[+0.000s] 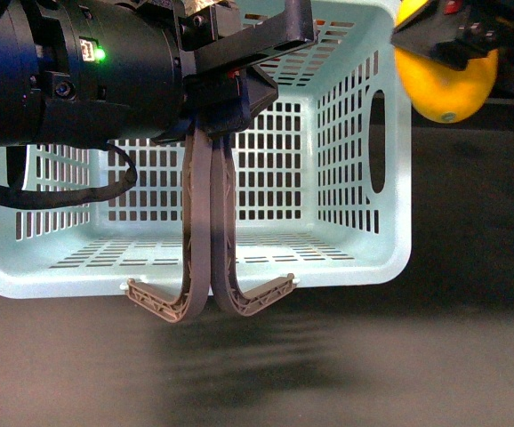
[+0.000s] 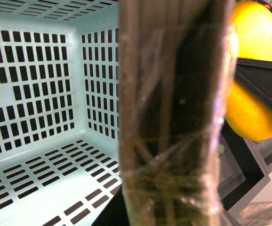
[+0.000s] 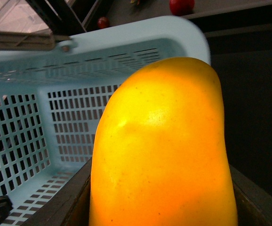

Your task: Pick mango with right arm and hold basket with left

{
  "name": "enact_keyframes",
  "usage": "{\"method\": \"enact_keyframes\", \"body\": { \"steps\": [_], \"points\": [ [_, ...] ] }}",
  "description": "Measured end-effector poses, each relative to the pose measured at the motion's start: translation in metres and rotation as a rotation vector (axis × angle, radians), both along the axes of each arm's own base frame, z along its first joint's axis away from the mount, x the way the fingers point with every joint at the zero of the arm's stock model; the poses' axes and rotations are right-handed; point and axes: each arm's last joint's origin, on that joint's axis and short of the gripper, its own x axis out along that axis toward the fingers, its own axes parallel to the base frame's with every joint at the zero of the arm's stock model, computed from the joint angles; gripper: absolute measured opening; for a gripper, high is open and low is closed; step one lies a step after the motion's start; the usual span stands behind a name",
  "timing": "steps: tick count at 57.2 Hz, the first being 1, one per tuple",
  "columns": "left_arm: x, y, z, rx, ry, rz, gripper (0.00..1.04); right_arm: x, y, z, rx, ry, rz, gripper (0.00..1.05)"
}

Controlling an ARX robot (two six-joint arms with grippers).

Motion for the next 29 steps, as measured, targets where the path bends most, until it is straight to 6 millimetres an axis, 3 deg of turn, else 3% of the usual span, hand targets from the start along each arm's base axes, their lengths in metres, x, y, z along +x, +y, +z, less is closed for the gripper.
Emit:
{"method": "enact_keyframes", "body": {
  "steps": [14, 24, 29],
  "points": [
    [0.0, 0.0, 0.0, 0.0, 0.0, -0.002, 0.09, 0.015, 0.037, -0.017, -0.038, 0.044, 0.034, 0.6],
    [0.0, 0.0, 0.0, 0.0, 0.0, -0.001, 0.09, 0.022, 0.05, -0.036, -0.069, 0.083, 0.034, 0.6],
    [0.0, 0.0, 0.0, 0.001, 0.0, 0.002, 0.09, 0.024, 0.052, -0.041, -0.08, 0.076, 0.013, 0.78]
  ]
}}
